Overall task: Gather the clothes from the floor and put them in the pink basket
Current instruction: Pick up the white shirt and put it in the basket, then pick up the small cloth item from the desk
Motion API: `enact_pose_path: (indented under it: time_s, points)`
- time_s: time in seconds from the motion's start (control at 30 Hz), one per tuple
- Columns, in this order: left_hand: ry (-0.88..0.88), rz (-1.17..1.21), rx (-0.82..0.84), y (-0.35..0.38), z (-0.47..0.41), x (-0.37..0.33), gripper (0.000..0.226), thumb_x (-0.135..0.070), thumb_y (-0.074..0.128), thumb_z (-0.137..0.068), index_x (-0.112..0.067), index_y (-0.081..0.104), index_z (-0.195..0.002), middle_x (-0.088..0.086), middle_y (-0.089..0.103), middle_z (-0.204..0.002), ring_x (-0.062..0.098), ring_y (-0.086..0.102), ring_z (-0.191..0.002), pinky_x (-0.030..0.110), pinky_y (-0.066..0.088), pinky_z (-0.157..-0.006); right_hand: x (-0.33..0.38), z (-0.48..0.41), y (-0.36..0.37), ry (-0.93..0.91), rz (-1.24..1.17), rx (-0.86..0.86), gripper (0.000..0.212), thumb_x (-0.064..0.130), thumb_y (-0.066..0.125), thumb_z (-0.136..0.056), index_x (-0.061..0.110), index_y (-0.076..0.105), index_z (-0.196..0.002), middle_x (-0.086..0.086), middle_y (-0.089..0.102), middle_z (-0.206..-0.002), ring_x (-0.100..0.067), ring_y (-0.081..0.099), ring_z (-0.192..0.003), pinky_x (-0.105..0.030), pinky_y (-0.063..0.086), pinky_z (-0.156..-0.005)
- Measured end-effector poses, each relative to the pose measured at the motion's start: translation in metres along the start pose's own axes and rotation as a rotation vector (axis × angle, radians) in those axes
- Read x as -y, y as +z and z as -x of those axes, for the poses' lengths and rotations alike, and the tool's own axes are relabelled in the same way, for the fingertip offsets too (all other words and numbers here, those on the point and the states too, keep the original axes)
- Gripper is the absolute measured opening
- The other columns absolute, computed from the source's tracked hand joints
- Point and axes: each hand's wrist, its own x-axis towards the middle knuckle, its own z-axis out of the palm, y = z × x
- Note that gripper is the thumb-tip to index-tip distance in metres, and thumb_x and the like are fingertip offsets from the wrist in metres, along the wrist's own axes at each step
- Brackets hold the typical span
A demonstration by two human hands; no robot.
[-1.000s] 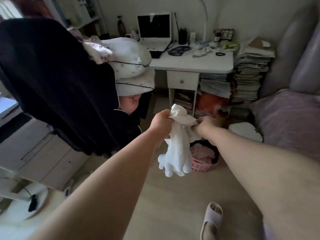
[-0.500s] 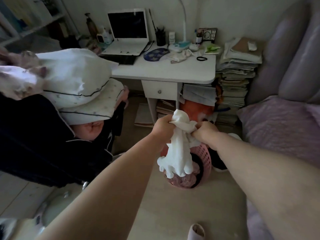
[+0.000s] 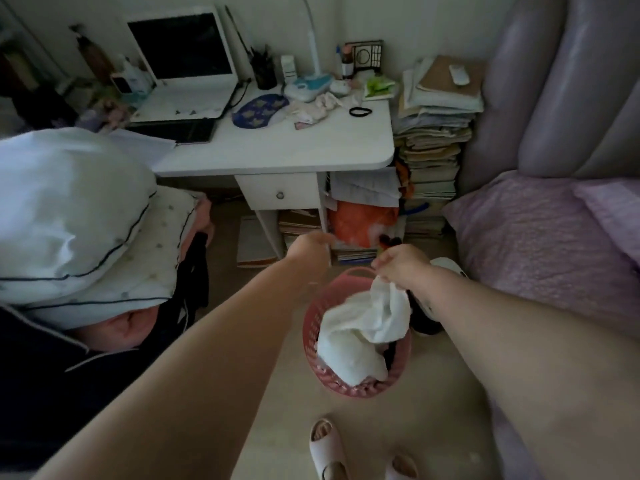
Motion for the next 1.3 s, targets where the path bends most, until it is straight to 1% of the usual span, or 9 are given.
enact_pose_path:
  time_s: [0.17, 0.3, 0.53, 0.67, 0.77, 0.9, 1.0, 1.1, 1.3]
  points:
    - [0.101, 0.001, 0.015, -0.033, -0.033, -0.015, 0.044, 0.007, 0.044, -0.091, -0.008, 0.059, -0.129, 0.016, 0.06, -0.133, 0.032, 0.06, -0.12, 0.04, 0.054, -0.096, 0.026, -0.015, 0.007, -0.032, -0.166, -0.05, 0.014, 0.013, 0.059, -0.088, 0.014, 0.073, -0.091, -0.002, 0.066, -0.093, -0.021, 0.064, -0.094, -0.033, 0.05, -0.089]
    - [0.086, 0.012, 0.052, -0.047, -0.052, -0.017, 0.04, 0.004, 0.042, -0.095, -0.009, 0.056, -0.13, 0.014, 0.063, -0.13, 0.022, 0.063, -0.1, 0.027, 0.053, -0.072, 0.045, -0.023, 0.014, -0.063, -0.283, -0.118, 0.025, 0.009, 0.059, -0.088, 0.023, 0.062, -0.067, -0.001, 0.065, -0.081, -0.015, 0.062, -0.073, -0.025, 0.047, -0.065]
    - [0.09, -0.03, 0.067, -0.062, -0.077, -0.015, 0.03, -0.003, 0.048, -0.095, -0.006, 0.062, -0.121, 0.01, 0.066, -0.124, 0.021, 0.064, -0.102, 0.031, 0.053, -0.086, 0.089, -0.04, 0.014, -0.149, -0.327, -0.177, 0.025, 0.016, 0.06, -0.09, 0.028, 0.062, -0.068, -0.005, 0.073, -0.092, -0.02, 0.071, -0.082, -0.037, 0.058, -0.082]
    - [0.103, -0.004, 0.017, -0.074, -0.092, -0.021, 0.031, -0.003, 0.049, -0.093, -0.003, 0.062, -0.122, 0.016, 0.068, -0.117, 0.019, 0.06, -0.09, 0.034, 0.055, -0.084, 0.111, -0.05, 0.006, -0.178, -0.338, -0.173, 0.017, 0.018, 0.057, -0.092, 0.025, 0.063, -0.078, -0.004, 0.073, -0.093, -0.021, 0.071, -0.089, -0.032, 0.056, -0.071]
    - [0.109, 0.004, -0.016, -0.085, -0.103, -0.031, 0.027, -0.007, 0.049, -0.095, -0.005, 0.063, -0.118, 0.014, 0.067, -0.116, 0.02, 0.061, -0.092, 0.036, 0.055, -0.087, 0.123, -0.067, -0.002, -0.205, -0.344, -0.173, 0.017, 0.019, 0.06, -0.091, 0.028, 0.062, -0.077, -0.001, 0.073, -0.092, -0.019, 0.071, -0.089, -0.036, 0.058, -0.079]
    - [0.074, 0.021, -0.067, -0.101, -0.131, -0.057, 0.013, -0.016, 0.052, -0.095, -0.015, 0.062, -0.103, 0.013, 0.066, -0.117, 0.027, 0.064, -0.11, 0.039, 0.054, -0.095, 0.137, -0.092, -0.026, -0.198, -0.347, -0.165, 0.017, 0.021, 0.063, -0.088, 0.028, 0.06, -0.073, -0.005, 0.072, -0.099, -0.022, 0.069, -0.093, -0.04, 0.056, -0.088]
    - [0.059, 0.08, -0.087, -0.109, -0.156, -0.082, 0.009, -0.018, 0.053, -0.094, -0.015, 0.062, -0.096, 0.012, 0.066, -0.113, 0.024, 0.064, -0.101, 0.039, 0.054, -0.092, 0.148, -0.117, -0.048, -0.214, -0.329, -0.177, 0.02, 0.018, 0.061, -0.089, 0.027, 0.061, -0.071, -0.007, 0.071, -0.102, -0.023, 0.067, -0.094, -0.032, 0.055, -0.078]
    - [0.09, 0.085, -0.124, -0.115, -0.184, -0.104, 0.017, -0.015, 0.052, -0.093, -0.019, 0.054, -0.077, 0.014, 0.065, -0.108, 0.027, 0.064, -0.1, 0.041, 0.055, -0.089, 0.162, -0.143, -0.067, -0.226, -0.331, -0.231, 0.027, 0.015, 0.062, -0.088, 0.03, 0.063, -0.066, -0.006, 0.072, -0.1, -0.024, 0.067, -0.099, -0.038, 0.057, -0.089]
    - [0.146, 0.009, -0.119, -0.141, -0.265, -0.141, 0.026, -0.016, 0.049, -0.092, -0.023, 0.047, -0.067, 0.009, 0.06, -0.095, 0.024, 0.057, -0.09, 0.043, 0.054, -0.09, 0.194, -0.195, -0.091, -0.224, -0.395, -0.19, 0.02, 0.013, 0.06, -0.089, 0.023, 0.064, -0.072, -0.009, 0.071, -0.093, -0.02, 0.068, -0.084, -0.021, 0.044, -0.057]
